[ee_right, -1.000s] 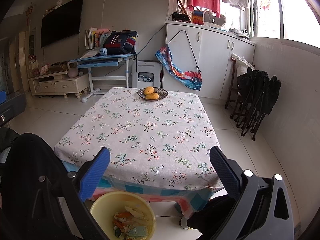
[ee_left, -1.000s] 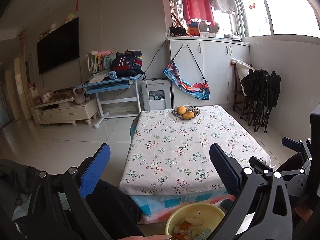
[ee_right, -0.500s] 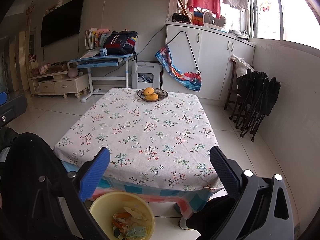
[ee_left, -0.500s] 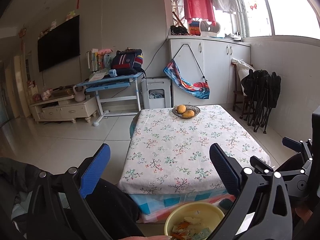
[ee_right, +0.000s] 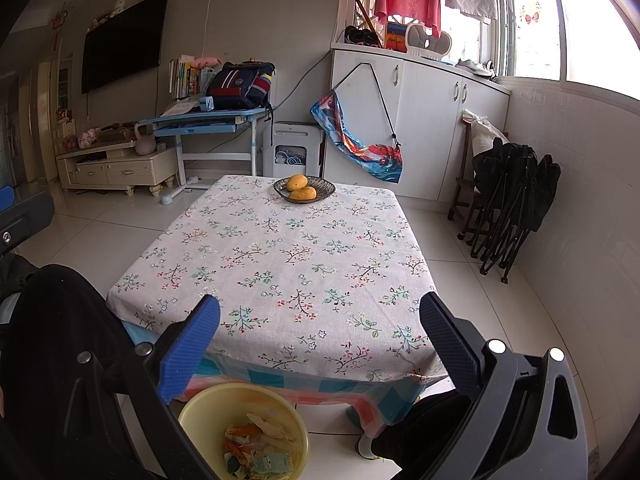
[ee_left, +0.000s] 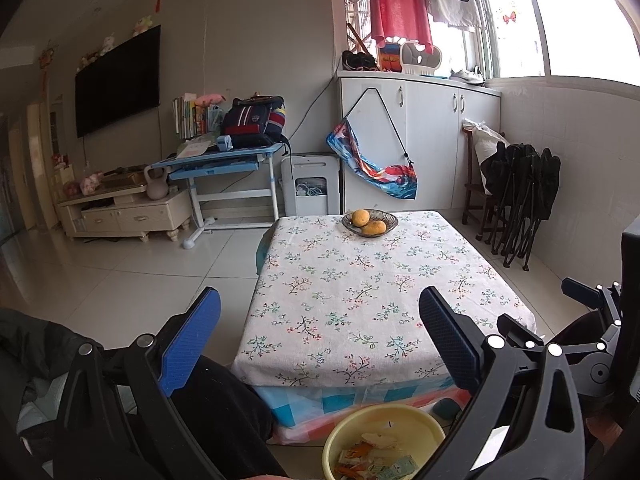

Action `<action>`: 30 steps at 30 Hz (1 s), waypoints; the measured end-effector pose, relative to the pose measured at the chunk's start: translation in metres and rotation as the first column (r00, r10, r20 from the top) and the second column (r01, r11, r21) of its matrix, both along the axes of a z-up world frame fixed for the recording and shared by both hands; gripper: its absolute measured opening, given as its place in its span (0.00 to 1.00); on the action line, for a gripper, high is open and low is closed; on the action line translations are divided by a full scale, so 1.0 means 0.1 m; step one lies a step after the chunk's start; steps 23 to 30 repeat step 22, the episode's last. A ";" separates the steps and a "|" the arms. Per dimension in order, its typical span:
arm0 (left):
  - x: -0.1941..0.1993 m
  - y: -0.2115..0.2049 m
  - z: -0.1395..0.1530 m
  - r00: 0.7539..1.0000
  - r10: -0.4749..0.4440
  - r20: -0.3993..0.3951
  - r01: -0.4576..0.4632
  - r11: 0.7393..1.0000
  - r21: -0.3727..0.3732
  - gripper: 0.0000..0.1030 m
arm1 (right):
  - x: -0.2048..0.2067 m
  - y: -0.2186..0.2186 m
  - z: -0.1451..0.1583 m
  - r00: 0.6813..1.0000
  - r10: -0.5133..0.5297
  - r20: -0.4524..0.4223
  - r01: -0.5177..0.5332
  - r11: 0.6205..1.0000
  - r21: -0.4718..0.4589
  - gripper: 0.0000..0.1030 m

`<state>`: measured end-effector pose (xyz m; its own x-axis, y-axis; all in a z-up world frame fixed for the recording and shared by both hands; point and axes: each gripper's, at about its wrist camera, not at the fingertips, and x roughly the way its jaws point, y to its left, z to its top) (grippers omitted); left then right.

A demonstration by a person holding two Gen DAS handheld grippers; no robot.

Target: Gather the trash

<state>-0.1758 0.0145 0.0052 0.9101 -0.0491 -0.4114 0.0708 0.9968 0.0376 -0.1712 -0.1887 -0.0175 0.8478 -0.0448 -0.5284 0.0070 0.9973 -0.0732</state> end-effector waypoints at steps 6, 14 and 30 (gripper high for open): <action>0.02 0.12 -0.08 0.998 0.052 -0.018 -0.053 0.998 -0.042 0.93 | 0.00 0.00 0.00 1.000 -0.001 -0.001 0.001 1.000 0.001 0.93; 0.03 0.01 -0.09 0.999 0.033 -0.037 -0.033 0.999 0.018 0.93 | 0.00 -0.01 0.01 1.000 0.000 -0.002 0.000 1.000 -0.003 0.93; 0.08 0.02 -0.09 0.997 0.042 -0.062 -0.041 0.999 0.016 0.93 | 0.01 -0.04 0.00 1.000 -0.003 -0.002 0.003 1.000 -0.002 0.93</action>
